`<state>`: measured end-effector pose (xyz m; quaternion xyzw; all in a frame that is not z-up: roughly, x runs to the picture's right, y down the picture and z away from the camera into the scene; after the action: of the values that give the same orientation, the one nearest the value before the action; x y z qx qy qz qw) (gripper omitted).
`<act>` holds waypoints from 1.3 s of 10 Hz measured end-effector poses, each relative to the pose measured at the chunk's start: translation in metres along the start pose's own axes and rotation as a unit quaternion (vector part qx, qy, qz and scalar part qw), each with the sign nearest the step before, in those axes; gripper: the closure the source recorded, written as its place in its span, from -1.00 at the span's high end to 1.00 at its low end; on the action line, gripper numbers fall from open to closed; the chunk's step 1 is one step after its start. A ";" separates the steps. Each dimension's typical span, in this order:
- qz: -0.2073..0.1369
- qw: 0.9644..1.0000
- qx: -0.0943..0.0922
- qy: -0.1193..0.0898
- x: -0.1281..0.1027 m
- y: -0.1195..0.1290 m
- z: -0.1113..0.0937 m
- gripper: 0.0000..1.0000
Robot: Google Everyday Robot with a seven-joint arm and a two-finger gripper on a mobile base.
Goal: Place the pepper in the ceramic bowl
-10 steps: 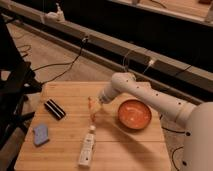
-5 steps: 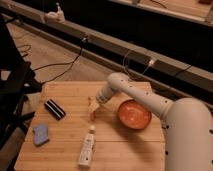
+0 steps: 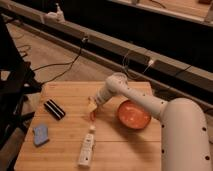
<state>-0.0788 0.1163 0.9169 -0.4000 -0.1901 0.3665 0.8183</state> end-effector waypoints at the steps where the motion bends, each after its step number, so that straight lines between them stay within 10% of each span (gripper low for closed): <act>1: 0.003 1.000 0.003 0.002 0.001 0.000 0.002 0.05; 7: 0.005 1.000 0.020 -0.002 0.005 0.000 -0.003 -0.99; 13: -0.010 0.995 0.050 -0.089 -0.028 -0.013 -0.119 -1.00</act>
<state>-0.0194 0.0285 0.8539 -0.3222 -0.2479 0.4017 0.8206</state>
